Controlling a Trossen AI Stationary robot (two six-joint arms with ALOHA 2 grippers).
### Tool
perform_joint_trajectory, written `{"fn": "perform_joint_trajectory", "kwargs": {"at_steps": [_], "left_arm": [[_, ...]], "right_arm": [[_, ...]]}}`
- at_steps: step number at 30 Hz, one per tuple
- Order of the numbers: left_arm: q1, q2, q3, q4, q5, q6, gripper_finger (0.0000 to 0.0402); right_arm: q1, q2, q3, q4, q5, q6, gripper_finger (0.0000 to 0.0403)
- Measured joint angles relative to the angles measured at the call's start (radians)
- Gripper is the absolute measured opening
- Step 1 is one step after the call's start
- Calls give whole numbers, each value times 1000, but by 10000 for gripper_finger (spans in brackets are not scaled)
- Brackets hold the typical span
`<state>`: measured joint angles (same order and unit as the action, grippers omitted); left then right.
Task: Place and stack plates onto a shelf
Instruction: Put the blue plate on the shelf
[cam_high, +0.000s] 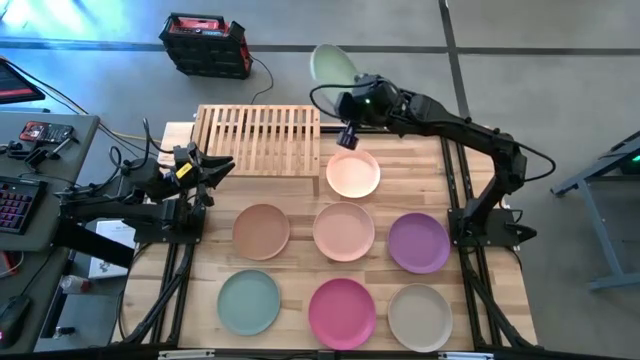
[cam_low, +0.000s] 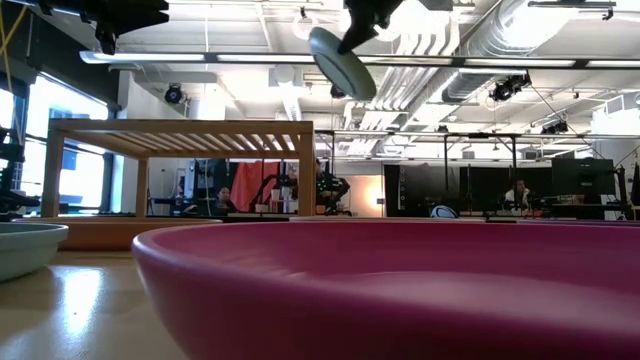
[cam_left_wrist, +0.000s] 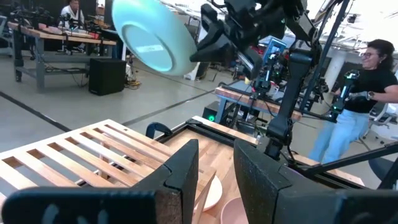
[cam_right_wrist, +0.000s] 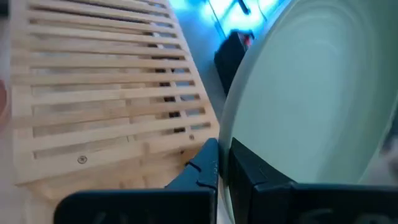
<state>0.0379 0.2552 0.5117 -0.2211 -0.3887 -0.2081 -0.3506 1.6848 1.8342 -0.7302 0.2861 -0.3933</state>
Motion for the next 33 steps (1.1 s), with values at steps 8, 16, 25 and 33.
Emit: {"fn": "perform_joint_trajectory", "kwargs": {"at_steps": [8,16,25,33], "left_arm": [[0,0,0,-11,0,-19,90],[0,0,0,-71,0,-179,90],[0,0,0,-141,1,-361,90],[0,0,0,-169,1,-410,90]], "right_arm": [[47,42,-2,21,-59,-330,0],[122,113,-2,27,-54,-503,0],[175,183,-3,24,-36,-633,0],[181,210,-3,-21,-3,-637,0]]}}
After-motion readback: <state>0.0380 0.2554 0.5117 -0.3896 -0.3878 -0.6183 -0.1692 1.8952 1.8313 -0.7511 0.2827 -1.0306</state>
